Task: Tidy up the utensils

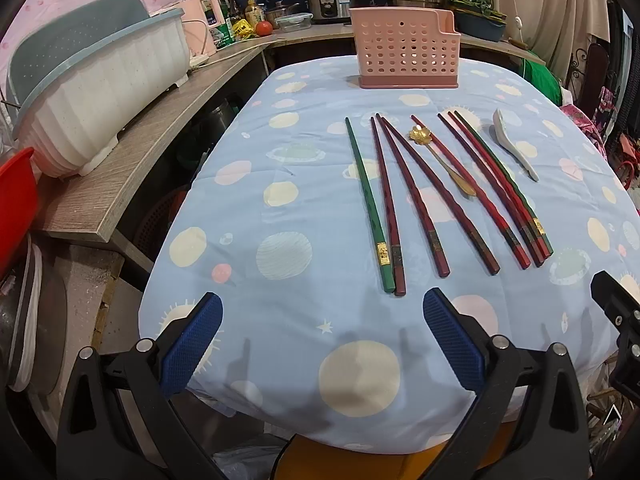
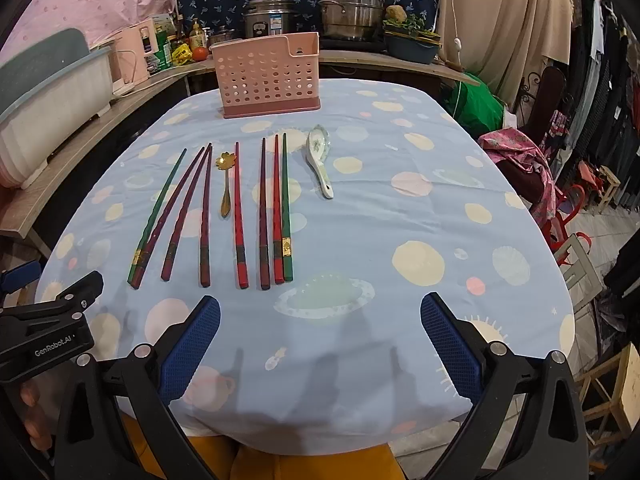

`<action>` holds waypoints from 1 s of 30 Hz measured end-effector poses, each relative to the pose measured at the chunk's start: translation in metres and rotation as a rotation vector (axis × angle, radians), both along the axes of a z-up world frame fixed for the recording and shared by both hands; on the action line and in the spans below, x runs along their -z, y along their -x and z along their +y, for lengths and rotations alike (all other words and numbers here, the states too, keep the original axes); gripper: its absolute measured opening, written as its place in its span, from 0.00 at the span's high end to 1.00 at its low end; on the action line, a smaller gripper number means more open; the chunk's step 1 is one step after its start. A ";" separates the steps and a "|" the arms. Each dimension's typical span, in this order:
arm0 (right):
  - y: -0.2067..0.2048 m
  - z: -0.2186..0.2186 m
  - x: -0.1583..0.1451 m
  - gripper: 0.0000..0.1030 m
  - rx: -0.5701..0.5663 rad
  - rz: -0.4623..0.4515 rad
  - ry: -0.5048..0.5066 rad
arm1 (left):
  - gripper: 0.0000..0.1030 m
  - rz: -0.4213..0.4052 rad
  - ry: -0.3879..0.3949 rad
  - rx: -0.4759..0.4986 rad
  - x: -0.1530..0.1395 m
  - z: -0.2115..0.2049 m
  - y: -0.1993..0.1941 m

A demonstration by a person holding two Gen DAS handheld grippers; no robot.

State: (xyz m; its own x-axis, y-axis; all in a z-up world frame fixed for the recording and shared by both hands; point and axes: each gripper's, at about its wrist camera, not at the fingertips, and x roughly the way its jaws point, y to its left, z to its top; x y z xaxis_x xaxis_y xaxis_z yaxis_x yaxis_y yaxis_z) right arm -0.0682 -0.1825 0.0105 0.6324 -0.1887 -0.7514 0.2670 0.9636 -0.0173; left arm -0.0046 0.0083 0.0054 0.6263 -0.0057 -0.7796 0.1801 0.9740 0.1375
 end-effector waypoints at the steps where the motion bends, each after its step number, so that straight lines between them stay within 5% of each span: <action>1: 0.000 0.000 0.000 0.07 0.001 0.000 -0.001 | 0.07 0.000 0.000 0.001 0.000 0.000 0.000; 30: 0.000 -0.003 0.002 0.07 -0.001 -0.005 -0.030 | 0.07 0.010 -0.017 -0.003 0.002 0.001 0.003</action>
